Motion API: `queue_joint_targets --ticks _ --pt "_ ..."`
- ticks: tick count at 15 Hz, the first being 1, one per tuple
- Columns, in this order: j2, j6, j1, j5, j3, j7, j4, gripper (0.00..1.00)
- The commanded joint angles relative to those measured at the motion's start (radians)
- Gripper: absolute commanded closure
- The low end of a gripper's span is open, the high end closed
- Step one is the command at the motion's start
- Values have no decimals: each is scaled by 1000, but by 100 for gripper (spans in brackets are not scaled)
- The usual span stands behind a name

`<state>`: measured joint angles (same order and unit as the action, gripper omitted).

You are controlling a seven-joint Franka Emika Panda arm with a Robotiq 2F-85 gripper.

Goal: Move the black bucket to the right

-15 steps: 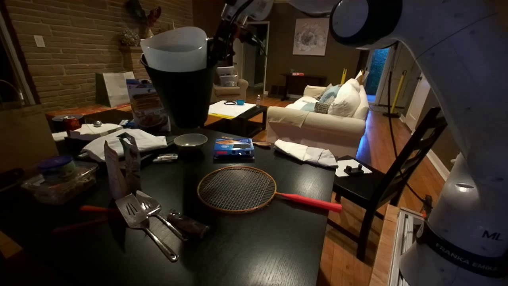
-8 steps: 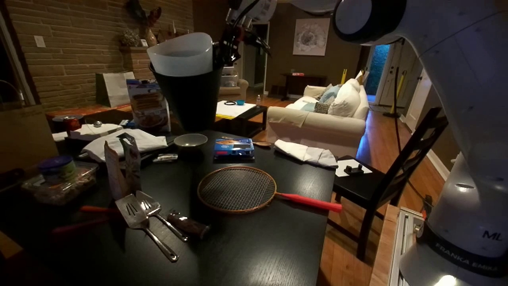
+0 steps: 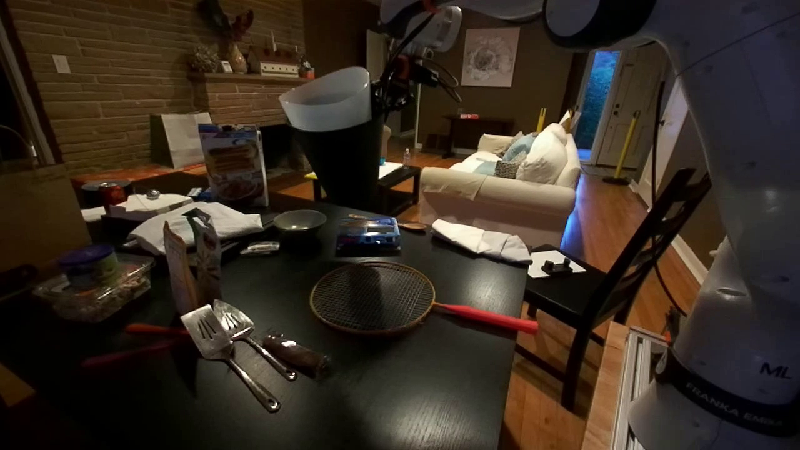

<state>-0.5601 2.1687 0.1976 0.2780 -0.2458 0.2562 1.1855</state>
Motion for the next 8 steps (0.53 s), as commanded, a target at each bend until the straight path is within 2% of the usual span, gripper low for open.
queue_joint_targets --ticks 1,4,7,8 --pt "199 145 -37 2 -45 70 244 98" --pt "313 287 -48 5 -48 23 383 98" --pt "425 362 -62 0 -47 28 526 98" --pt "464 381 -42 -34 -15 52 572 98"
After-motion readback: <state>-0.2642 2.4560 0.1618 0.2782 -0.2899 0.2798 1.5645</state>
